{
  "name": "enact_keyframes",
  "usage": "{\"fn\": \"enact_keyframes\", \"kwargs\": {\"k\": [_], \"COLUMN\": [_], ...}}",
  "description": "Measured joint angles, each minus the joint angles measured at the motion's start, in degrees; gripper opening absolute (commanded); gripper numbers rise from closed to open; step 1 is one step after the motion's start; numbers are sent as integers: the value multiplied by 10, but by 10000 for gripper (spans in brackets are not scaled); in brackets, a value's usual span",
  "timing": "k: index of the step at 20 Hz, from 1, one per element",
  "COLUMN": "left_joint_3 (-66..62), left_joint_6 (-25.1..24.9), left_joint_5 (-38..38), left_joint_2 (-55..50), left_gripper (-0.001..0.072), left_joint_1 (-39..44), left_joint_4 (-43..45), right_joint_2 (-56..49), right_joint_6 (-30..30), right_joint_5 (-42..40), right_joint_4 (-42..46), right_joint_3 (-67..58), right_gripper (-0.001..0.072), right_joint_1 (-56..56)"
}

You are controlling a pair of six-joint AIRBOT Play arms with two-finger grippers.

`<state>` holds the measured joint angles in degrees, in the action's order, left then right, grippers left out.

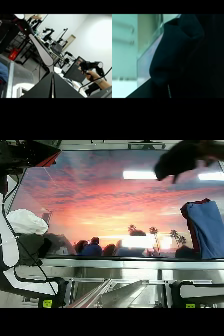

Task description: Fold the shirts.

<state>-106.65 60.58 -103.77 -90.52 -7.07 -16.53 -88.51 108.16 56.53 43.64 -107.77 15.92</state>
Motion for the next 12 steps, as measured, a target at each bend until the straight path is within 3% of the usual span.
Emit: {"fn": "enact_keyframes", "kwargs": {"k": [4, 7, 12], "left_joint_3": [0, 0, 0], "left_joint_6": [4, 4, 5], "left_joint_5": [-9, -11, -13], "left_joint_2": [0, 0, 0], "left_gripper": [20, 20, 20], "left_joint_1": [0, 0, 0], "left_joint_4": [0, 0, 0], "right_joint_2": [79, 125, 212], "right_joint_6": [98, 123, 150], "right_joint_5": [143, 268, 295], "right_joint_4": [199, 367, 480], "right_joint_3": [8, 78, 321], "right_gripper": [23, 23, 25], "right_joint_1": [98, 152, 234]}}
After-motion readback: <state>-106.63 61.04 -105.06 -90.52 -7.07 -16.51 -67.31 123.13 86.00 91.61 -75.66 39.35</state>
